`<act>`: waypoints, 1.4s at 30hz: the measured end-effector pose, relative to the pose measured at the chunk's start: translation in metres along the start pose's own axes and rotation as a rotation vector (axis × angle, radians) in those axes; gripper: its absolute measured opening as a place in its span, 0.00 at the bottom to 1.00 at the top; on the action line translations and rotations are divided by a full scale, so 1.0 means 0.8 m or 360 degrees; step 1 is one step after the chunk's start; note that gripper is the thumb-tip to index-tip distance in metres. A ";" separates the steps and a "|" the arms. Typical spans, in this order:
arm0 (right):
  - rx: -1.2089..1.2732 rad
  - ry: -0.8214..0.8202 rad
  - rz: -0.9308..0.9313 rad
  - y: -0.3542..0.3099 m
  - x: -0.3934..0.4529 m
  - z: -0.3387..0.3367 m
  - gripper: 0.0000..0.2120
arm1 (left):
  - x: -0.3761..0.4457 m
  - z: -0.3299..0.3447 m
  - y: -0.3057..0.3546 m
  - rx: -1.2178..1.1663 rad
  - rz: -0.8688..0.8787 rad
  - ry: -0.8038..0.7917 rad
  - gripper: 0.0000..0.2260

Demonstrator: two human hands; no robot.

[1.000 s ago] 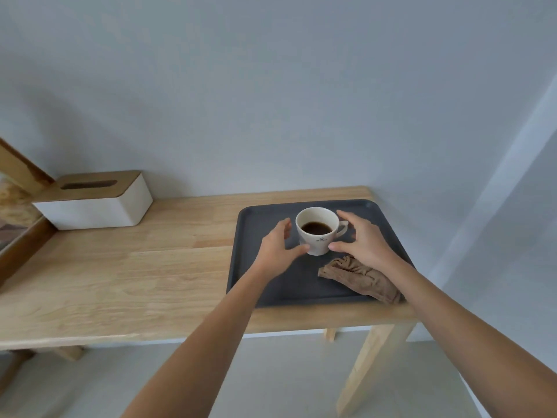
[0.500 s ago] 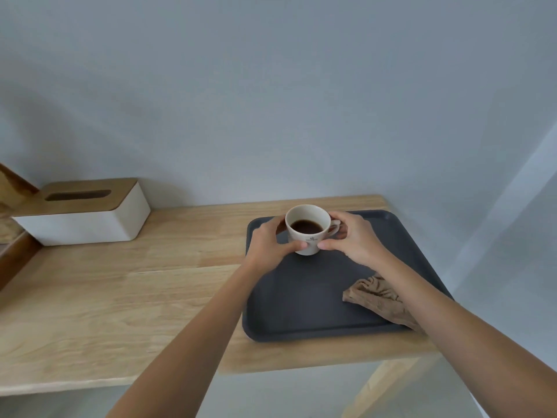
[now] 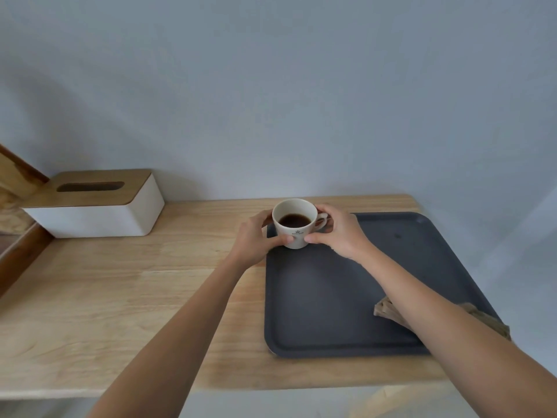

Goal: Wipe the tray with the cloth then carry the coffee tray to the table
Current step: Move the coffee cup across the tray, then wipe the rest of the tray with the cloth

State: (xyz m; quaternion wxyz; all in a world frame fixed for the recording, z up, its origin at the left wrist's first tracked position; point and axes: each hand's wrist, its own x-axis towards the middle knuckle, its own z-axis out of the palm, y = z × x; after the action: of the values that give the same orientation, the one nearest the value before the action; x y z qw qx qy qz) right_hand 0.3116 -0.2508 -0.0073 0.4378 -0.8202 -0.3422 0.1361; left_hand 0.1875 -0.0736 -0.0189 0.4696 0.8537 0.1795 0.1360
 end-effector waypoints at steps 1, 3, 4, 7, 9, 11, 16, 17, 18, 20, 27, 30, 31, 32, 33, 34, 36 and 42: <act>-0.0003 -0.0006 -0.0008 0.000 -0.001 0.000 0.31 | -0.002 0.000 0.001 0.0007 -0.0006 0.0003 0.34; -0.0039 -0.0047 -0.0019 0.000 -0.006 -0.002 0.36 | -0.008 0.002 0.005 0.0022 -0.0009 0.0001 0.33; -0.0063 -0.0077 -0.0013 0.000 -0.011 -0.005 0.41 | -0.011 0.005 0.008 0.0036 -0.0012 -0.0003 0.32; -0.0107 -0.0119 -0.0021 0.000 -0.037 -0.024 0.45 | -0.033 0.018 0.018 0.0162 -0.0064 0.0040 0.32; -0.0201 -0.0144 -0.0075 0.002 -0.067 -0.048 0.38 | -0.056 0.036 0.025 0.0306 -0.0101 0.0111 0.33; -0.0312 -0.0184 -0.0134 0.010 -0.106 -0.075 0.31 | -0.085 0.057 0.035 0.0568 -0.0214 0.0171 0.35; -0.0441 -0.0357 -0.0184 0.051 -0.202 -0.124 0.28 | -0.150 0.117 0.056 0.1027 -0.0542 0.0162 0.36; -0.0525 -0.0436 -0.0195 0.058 -0.216 -0.127 0.29 | -0.156 0.126 0.057 0.1097 -0.0551 0.0180 0.36; -0.0650 -0.0499 -0.0216 0.065 -0.226 -0.126 0.30 | -0.159 0.131 0.056 0.1174 -0.0546 0.0202 0.35; -0.0944 -0.0527 -0.0317 0.076 -0.233 -0.120 0.31 | -0.160 0.135 0.055 0.1273 -0.0516 0.0238 0.35; -0.1174 -0.0533 -0.0372 0.081 -0.184 -0.103 0.25 | -0.156 0.130 0.051 0.1316 -0.0475 0.0207 0.35; -0.1184 -0.0497 -0.0325 0.082 -0.139 -0.100 0.24 | -0.156 0.129 0.052 0.1306 -0.0464 0.0214 0.35; -0.1204 -0.0486 -0.0312 0.083 -0.121 -0.098 0.24 | -0.157 0.129 0.052 0.1309 -0.0464 0.0212 0.35; -0.1230 -0.0473 -0.0299 0.084 -0.102 -0.097 0.24 | -0.157 0.128 0.052 0.1312 -0.0462 0.0210 0.35; -0.1261 -0.0455 -0.0282 0.084 -0.084 -0.097 0.24 | -0.158 0.128 0.052 0.1313 -0.0460 0.0210 0.35; -0.1293 -0.0429 -0.0253 0.085 -0.066 -0.098 0.24 | -0.158 0.127 0.052 0.1315 -0.0456 0.0211 0.35; -0.1384 -0.0343 -0.0170 0.088 -0.035 -0.102 0.24 | -0.159 0.126 0.053 0.1318 -0.0451 0.0206 0.35; -0.1367 -0.0186 0.0008 0.089 -0.020 -0.095 0.24 | -0.160 0.128 0.054 0.1324 -0.0448 0.0206 0.35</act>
State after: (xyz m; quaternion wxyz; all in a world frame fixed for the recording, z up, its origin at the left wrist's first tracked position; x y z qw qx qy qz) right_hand 0.3715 -0.3367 -0.0224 0.0361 -0.9196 -0.3902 0.0286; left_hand 0.1210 -0.2276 -0.0436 0.0879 0.9270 0.3625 0.0402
